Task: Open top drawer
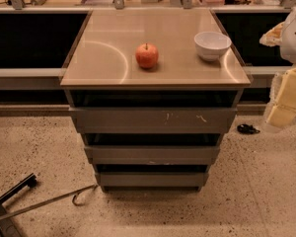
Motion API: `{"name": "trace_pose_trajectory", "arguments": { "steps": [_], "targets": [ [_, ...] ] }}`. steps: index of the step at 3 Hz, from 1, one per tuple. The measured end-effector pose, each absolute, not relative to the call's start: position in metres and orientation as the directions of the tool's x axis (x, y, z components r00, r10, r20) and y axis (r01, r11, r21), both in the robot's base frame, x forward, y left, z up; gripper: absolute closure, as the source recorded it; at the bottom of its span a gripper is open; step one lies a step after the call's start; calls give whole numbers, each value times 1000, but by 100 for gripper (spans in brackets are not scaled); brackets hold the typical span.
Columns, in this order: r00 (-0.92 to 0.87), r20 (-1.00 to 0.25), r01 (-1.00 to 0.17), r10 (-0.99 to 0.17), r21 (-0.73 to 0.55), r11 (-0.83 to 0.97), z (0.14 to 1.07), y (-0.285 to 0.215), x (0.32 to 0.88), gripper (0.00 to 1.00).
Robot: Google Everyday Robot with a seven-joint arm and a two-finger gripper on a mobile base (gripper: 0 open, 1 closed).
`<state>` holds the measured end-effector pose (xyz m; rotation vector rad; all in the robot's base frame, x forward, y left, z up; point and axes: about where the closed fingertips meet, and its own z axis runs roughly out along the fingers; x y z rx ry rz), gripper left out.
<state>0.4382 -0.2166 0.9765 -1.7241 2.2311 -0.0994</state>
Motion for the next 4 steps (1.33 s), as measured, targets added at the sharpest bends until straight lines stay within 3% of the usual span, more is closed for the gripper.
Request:
{"name": "trace_pose_trajectory", "arguments": {
  "steps": [4],
  "targets": [
    [-104, -315, -966, -943, -194, 172, 912, -205, 477, 0]
  ]
}}
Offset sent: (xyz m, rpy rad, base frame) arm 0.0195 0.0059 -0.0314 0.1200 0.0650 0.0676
